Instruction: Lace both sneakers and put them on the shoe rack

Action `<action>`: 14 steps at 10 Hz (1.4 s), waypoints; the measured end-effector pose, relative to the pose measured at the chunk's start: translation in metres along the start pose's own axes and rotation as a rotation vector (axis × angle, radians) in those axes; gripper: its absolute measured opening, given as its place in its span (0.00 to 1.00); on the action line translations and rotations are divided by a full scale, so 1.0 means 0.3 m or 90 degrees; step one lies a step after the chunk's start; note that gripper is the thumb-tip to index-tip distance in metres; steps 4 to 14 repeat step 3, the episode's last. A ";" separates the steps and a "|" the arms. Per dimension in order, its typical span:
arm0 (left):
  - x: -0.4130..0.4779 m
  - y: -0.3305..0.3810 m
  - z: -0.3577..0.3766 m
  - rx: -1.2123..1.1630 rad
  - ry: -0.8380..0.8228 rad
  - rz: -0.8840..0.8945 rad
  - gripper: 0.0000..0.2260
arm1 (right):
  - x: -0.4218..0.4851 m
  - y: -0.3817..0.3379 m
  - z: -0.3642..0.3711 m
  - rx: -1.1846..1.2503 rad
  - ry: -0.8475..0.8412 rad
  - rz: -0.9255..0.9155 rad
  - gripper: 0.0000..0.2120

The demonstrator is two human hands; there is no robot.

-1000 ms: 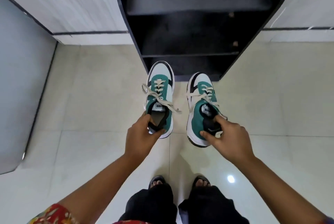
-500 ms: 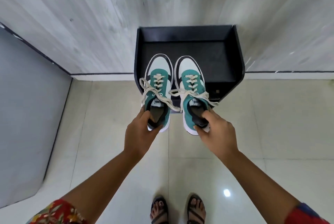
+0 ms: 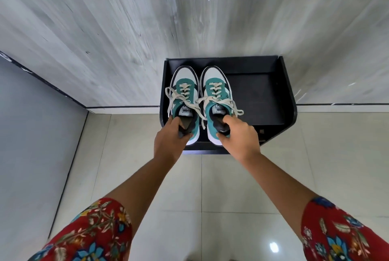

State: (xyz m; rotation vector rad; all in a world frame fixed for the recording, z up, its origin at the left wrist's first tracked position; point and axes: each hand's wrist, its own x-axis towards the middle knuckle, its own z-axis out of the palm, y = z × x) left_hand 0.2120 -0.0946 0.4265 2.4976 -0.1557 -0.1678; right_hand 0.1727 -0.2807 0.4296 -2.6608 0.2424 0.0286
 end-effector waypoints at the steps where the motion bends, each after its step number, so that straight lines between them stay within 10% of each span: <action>1: -0.001 -0.013 0.002 -0.018 -0.003 -0.005 0.13 | -0.006 -0.006 0.012 -0.003 0.000 0.014 0.13; 14: 0.001 -0.008 -0.017 -0.040 -0.040 -0.017 0.14 | -0.015 -0.030 -0.002 0.006 -0.030 0.039 0.18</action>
